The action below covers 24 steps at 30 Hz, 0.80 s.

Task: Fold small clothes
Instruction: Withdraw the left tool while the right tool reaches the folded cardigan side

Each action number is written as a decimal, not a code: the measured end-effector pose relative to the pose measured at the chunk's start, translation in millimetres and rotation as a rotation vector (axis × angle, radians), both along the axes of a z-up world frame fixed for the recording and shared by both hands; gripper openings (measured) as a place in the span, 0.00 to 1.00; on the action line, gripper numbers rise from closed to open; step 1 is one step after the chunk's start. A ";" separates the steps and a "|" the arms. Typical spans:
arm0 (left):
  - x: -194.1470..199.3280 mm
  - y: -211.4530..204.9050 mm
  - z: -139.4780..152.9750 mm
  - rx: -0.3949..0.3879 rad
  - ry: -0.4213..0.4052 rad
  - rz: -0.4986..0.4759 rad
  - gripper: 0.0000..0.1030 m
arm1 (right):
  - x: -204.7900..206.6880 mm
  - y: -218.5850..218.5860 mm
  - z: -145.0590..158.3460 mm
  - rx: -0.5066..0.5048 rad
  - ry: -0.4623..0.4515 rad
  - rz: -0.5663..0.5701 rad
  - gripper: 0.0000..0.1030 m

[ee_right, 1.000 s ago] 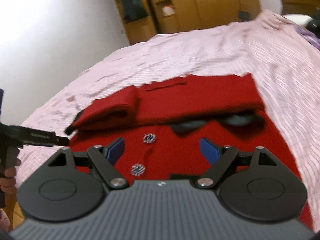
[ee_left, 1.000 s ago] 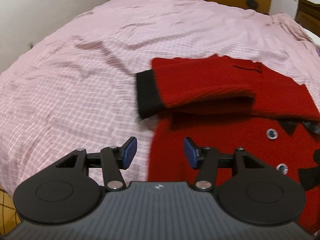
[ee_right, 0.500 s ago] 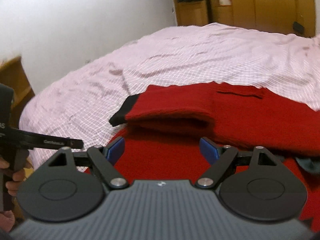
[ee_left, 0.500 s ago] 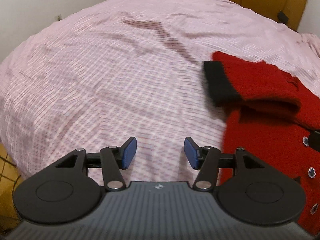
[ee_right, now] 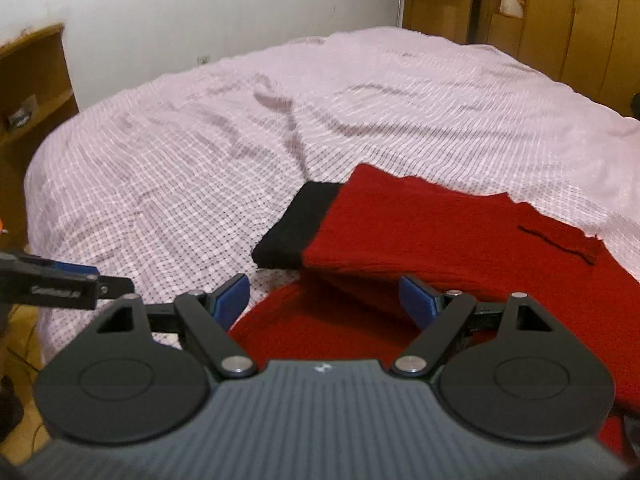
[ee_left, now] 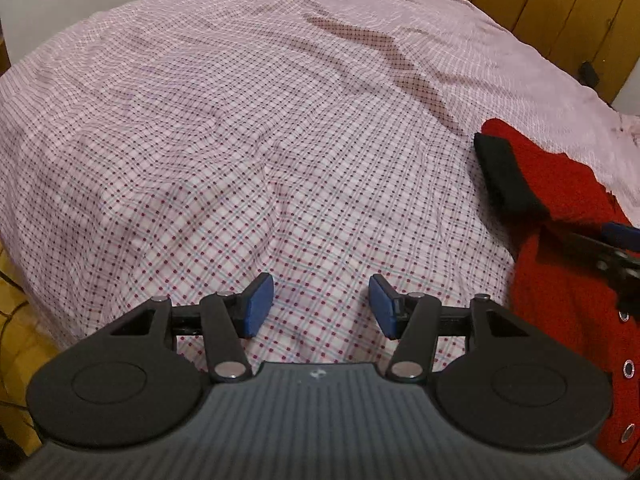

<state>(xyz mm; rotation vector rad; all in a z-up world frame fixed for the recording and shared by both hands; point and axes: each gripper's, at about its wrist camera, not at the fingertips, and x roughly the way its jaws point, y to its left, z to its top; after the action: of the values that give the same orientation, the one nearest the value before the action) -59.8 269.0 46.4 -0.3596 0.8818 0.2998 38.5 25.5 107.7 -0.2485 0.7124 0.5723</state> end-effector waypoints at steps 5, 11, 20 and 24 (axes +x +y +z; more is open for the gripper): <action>-0.3 2.9 -4.7 -0.014 -0.007 -0.009 0.60 | -1.8 27.2 -15.1 -0.214 -0.150 0.048 0.81; -1.4 4.8 -9.1 -0.046 -0.018 -0.018 0.67 | -9.0 41.6 -23.4 -0.361 -0.281 0.135 0.81; 0.0 0.5 -11.9 -0.025 -0.020 -0.038 0.70 | -19.8 60.3 -31.7 -0.483 -0.422 0.205 0.81; 0.9 0.5 -13.2 -0.022 -0.020 -0.038 0.70 | -24.0 63.4 -30.3 -0.488 -0.432 0.215 0.81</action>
<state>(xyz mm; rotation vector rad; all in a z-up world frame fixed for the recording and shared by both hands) -58.9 269.5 33.2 -0.3657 0.8718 0.2510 14.5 88.9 77.4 -0.8834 0.3956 0.5171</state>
